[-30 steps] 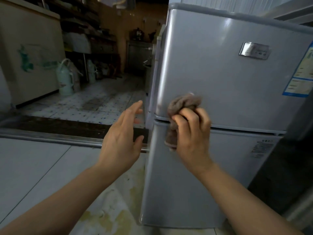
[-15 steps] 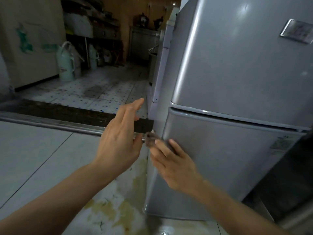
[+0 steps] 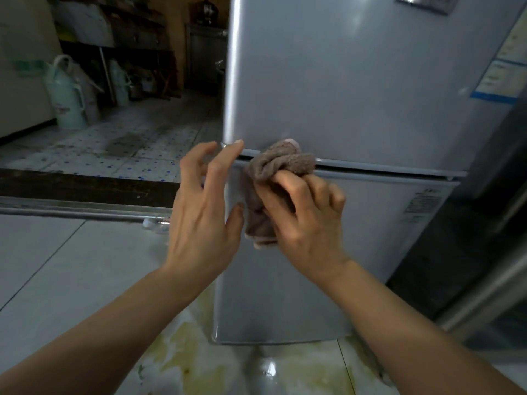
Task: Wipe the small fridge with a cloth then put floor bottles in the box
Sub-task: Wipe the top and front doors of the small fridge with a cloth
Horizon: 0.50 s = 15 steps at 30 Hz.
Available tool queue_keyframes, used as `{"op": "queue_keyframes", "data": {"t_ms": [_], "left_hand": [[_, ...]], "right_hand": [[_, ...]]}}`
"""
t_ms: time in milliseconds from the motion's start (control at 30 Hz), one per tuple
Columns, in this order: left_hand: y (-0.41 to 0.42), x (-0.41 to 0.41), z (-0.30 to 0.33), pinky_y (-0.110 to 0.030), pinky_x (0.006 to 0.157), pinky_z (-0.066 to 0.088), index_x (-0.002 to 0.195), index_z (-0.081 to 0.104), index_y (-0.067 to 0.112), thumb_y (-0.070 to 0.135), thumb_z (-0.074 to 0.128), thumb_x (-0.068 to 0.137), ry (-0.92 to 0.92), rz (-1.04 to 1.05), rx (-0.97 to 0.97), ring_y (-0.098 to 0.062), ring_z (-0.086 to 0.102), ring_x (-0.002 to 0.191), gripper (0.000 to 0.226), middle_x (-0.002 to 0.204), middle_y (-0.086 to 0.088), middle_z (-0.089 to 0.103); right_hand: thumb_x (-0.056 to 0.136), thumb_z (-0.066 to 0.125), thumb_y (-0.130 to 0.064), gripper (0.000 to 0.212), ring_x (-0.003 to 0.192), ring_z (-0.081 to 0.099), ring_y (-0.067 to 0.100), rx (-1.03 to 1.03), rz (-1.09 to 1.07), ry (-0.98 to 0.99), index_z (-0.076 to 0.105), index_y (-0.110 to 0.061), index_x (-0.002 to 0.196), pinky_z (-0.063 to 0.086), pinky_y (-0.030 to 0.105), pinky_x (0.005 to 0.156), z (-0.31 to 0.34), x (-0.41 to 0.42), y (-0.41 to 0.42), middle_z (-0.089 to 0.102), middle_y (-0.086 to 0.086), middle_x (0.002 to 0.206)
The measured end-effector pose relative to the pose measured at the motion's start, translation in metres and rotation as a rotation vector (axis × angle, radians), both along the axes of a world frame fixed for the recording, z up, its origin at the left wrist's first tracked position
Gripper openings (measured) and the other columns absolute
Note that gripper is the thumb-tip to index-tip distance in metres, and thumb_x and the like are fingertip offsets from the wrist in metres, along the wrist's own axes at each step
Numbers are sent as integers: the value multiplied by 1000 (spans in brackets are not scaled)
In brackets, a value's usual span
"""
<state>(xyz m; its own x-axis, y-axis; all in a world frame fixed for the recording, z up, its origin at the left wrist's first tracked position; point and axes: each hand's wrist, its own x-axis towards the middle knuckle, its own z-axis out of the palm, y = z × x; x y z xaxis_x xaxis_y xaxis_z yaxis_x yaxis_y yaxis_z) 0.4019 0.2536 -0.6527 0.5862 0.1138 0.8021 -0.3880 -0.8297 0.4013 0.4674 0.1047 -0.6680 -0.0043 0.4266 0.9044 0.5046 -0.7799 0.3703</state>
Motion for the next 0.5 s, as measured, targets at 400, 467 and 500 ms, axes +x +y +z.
{"op": "queue_keyframes", "data": {"t_ms": [400,467,500], "left_hand": [[-24,16,-8,-31,109,28,137,35,11,-5,68,69,-24,93,-25,-33,26,131,77,138,-27,24],[-25,17,-8,-28,105,30,136,33,14,-5,68,70,-30,105,-10,-34,27,131,77,138,-27,24],[-25,17,-8,-25,102,30,136,32,16,-5,68,70,-35,112,-3,-35,27,130,77,138,-26,24]], "right_hand": [[80,56,11,33,109,42,43,736,-203,455,51,6,111,36,49,94,-10,11,-126,44,30,124],[77,57,13,36,110,42,46,823,-207,445,52,7,111,29,44,97,-8,7,-98,44,31,124],[76,59,11,37,112,41,45,806,-192,441,52,7,112,27,42,97,-8,3,-83,44,32,124]]}}
